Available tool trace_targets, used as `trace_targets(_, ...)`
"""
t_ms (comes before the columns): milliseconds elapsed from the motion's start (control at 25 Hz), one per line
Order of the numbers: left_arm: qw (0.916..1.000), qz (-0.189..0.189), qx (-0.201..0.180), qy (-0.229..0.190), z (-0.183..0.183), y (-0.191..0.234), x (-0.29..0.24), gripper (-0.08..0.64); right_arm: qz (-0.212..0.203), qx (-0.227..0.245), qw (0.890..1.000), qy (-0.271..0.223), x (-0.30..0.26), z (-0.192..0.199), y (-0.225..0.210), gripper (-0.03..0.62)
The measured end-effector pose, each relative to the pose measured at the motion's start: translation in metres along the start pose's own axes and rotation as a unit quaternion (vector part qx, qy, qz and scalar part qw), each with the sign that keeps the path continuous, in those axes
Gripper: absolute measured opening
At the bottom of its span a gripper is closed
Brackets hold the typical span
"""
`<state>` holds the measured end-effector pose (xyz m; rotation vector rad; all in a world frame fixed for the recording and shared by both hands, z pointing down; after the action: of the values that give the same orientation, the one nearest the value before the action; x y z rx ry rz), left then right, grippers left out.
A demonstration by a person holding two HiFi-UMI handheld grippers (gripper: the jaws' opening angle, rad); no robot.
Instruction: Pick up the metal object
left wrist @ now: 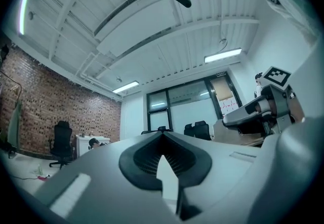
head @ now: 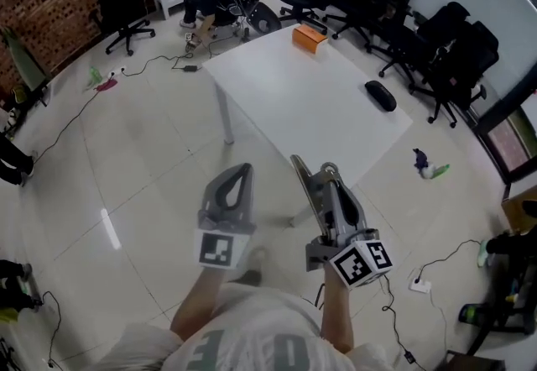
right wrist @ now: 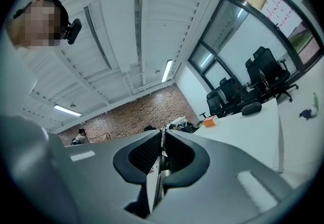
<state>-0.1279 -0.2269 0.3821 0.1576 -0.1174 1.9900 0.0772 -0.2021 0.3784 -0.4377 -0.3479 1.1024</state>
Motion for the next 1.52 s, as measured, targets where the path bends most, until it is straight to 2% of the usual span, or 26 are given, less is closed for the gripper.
trace_targets(200, 0.9999, 0.015, -0.001, -0.006, -0.010, -0.067, 0.052, 0.002, 0.013, -0.014, 1.000, -0.015, 0.098, 0.002, 0.002, 0.040)
trace_targets(440, 0.9997, 0.026, 0.004, 0.001, -0.013, -0.155, 0.150, 0.002, 0.002, -0.015, 1.000, -0.009, 0.213, 0.020, 0.018, 0.040)
trace_targets(720, 0.9996, 0.022, 0.004, 0.018, -0.027, -0.214, 0.238, 0.002, -0.009, -0.028, 1.000, 0.010, 0.301, 0.033, 0.048, 0.040)
trace_targets(920, 0.9995, 0.024, 0.004, 0.018, -0.036, -0.222, 0.267, 0.002, -0.017, -0.029, 0.999, 0.010, 0.331, 0.040, 0.067, 0.041)
trace_targets(1200, 0.9996, 0.027, 0.000, 0.007, -0.052, -0.227, 0.286, 0.002, -0.020, -0.003, 1.000, 0.003, 0.350, 0.034, 0.086, 0.040)
trace_targets(1360, 0.9998, 0.021, 0.000, 0.002, -0.062, -0.219, 0.304, 0.002, -0.025, 0.010, 1.000, 0.004, 0.352, 0.036, 0.104, 0.040)
trace_targets(1520, 1.0000, 0.008, 0.004, 0.003, -0.063, -0.204, 0.318, 0.002, -0.029, 0.002, 1.000, 0.002, 0.352, 0.042, 0.118, 0.040)
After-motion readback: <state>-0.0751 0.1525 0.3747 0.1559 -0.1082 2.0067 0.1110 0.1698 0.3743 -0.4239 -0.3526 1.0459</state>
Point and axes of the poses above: the fingertips, and each gripper's own axes: x backward along the fingers, y to its left, z out of its underside, the point moved 5 cm from there along x, backward along the fingers, and after that the axes turned 1 degree about x, right-handed, at the moved point
